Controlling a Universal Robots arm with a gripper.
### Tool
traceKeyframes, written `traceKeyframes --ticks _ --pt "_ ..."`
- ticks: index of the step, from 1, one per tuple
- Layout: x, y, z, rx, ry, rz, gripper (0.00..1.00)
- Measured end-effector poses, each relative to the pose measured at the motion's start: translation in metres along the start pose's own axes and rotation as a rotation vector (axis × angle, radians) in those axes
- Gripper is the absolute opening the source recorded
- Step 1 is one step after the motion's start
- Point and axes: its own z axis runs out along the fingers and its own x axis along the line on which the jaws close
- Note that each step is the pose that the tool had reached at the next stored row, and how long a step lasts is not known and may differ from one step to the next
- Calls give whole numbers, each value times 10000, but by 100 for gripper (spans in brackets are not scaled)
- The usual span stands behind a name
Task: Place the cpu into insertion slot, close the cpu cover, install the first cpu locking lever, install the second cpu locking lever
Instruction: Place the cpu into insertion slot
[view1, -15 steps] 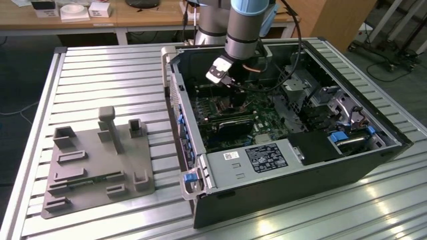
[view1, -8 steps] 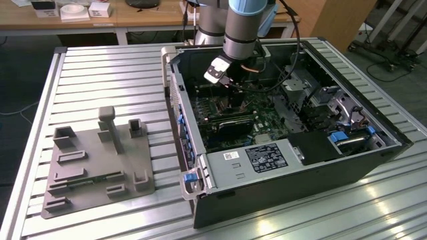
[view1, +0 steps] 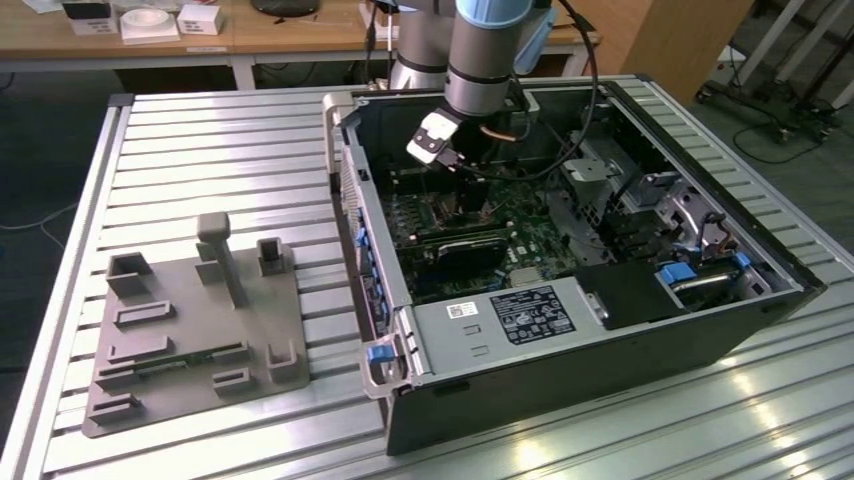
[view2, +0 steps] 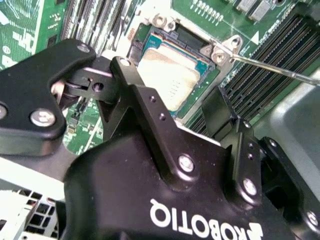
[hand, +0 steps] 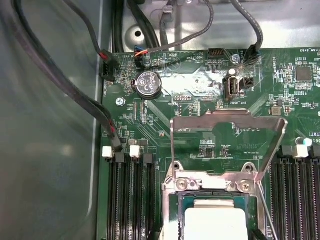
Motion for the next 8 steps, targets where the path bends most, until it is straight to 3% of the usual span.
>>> traceKeyframes --ticks 8 --pt "-1 0 -14 -8 22 1 75"
